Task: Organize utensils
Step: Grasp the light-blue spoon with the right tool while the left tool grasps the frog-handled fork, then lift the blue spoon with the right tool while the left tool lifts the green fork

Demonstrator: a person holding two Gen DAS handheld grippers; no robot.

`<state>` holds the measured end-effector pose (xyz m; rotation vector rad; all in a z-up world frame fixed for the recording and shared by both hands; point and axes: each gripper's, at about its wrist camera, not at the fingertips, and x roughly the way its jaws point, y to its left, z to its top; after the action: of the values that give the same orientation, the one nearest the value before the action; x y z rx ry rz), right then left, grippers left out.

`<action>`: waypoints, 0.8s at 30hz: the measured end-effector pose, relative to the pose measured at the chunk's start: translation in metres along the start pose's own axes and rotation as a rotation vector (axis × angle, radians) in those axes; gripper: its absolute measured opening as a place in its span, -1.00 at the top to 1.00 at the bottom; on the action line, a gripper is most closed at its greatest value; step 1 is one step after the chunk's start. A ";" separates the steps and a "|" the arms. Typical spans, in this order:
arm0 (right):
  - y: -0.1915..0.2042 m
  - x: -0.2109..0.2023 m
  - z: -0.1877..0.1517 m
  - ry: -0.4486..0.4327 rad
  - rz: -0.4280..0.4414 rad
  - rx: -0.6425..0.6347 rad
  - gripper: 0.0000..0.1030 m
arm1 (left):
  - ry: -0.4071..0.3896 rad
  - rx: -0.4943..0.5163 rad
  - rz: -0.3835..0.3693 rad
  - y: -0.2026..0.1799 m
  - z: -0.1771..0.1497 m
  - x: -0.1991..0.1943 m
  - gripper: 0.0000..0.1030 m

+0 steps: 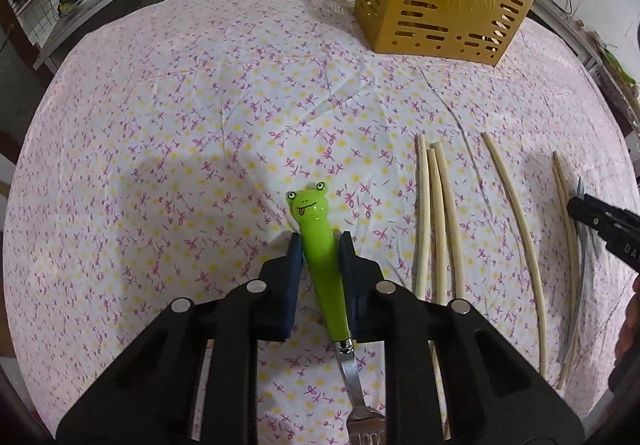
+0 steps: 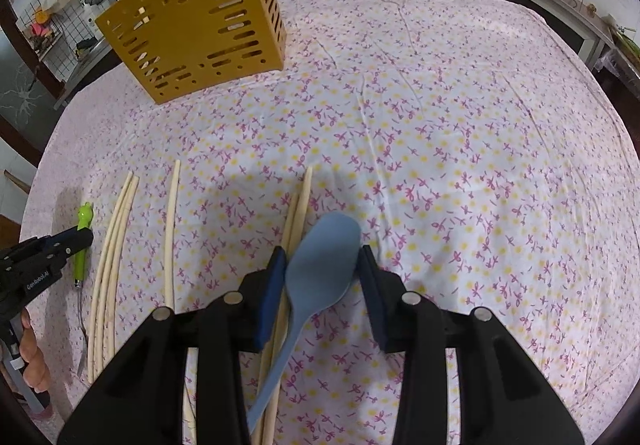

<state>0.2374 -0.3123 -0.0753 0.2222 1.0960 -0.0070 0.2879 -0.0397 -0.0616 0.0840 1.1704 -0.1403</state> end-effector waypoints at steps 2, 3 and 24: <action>0.001 0.000 0.001 -0.002 -0.005 -0.004 0.28 | -0.005 0.007 0.010 -0.002 0.001 0.002 0.66; 0.002 -0.001 0.001 -0.005 -0.007 -0.007 0.28 | -0.006 0.006 0.008 -0.002 0.000 0.002 0.66; 0.011 -0.068 0.000 -0.246 -0.009 -0.059 0.33 | -0.262 -0.016 -0.051 0.010 -0.005 -0.078 0.69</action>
<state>0.2074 -0.3084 -0.0129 0.1585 0.8507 -0.0097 0.2547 -0.0234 0.0083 0.0208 0.9120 -0.1820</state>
